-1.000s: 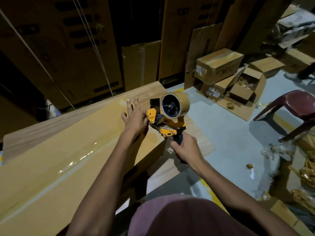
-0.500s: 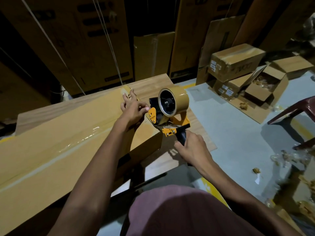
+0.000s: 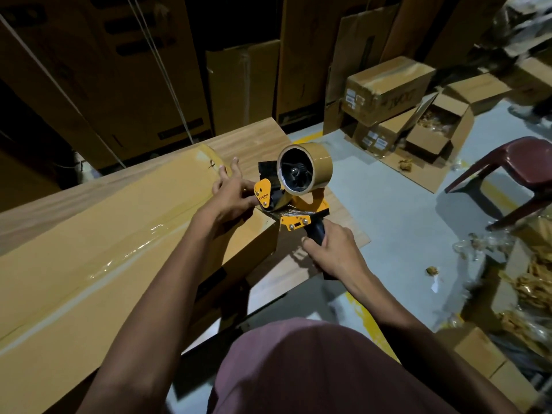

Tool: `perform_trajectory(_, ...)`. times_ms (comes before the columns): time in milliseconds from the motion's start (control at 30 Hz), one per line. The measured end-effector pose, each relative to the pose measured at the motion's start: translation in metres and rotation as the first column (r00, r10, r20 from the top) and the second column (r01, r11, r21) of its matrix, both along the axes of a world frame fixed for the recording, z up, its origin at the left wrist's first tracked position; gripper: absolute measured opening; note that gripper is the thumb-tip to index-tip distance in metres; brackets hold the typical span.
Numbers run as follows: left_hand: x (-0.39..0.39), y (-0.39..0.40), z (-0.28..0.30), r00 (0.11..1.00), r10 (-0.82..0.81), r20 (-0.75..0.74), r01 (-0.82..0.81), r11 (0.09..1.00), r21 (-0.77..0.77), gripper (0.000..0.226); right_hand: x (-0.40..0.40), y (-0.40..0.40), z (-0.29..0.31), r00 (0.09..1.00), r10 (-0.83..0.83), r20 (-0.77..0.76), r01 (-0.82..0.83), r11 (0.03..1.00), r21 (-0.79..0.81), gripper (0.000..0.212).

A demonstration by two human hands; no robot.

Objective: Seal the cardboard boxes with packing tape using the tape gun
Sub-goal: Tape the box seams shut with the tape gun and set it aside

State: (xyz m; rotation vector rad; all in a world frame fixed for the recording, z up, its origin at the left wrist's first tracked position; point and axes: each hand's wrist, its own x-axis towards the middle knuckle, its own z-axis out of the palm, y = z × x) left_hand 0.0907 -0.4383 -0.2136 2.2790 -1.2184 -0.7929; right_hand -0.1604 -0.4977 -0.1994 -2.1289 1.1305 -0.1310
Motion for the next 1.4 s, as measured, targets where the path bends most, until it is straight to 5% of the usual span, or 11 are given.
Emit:
perform_trajectory(200,-0.002,0.003,0.001,1.000,-0.008,0.014,0.008,1.000,-0.023,0.010,-0.026,-0.001,0.005,0.999,-0.014,-0.040,0.014,1.000,-0.008,0.020)
perform_trajectory(467,-0.025,0.000,0.015,0.970,-0.152,0.190,0.139,0.987,0.078,0.022,-0.037,0.011,-0.009,0.993,-0.117,-0.003,0.117,0.991,0.068,0.013)
perform_trajectory(667,-0.038,0.011,0.000,0.993,-0.107,0.047,0.109,0.994,-0.034,0.028,-0.041,0.015,-0.016,0.987,-0.158,0.016,0.155,0.983,0.097,0.017)
perform_trajectory(1400,-0.044,0.005,0.007,0.988,-0.106,0.116,0.102,0.994,0.037,0.016,-0.071,0.004,-0.013,0.968,-0.234,0.090,0.211,0.954,0.213,0.010)
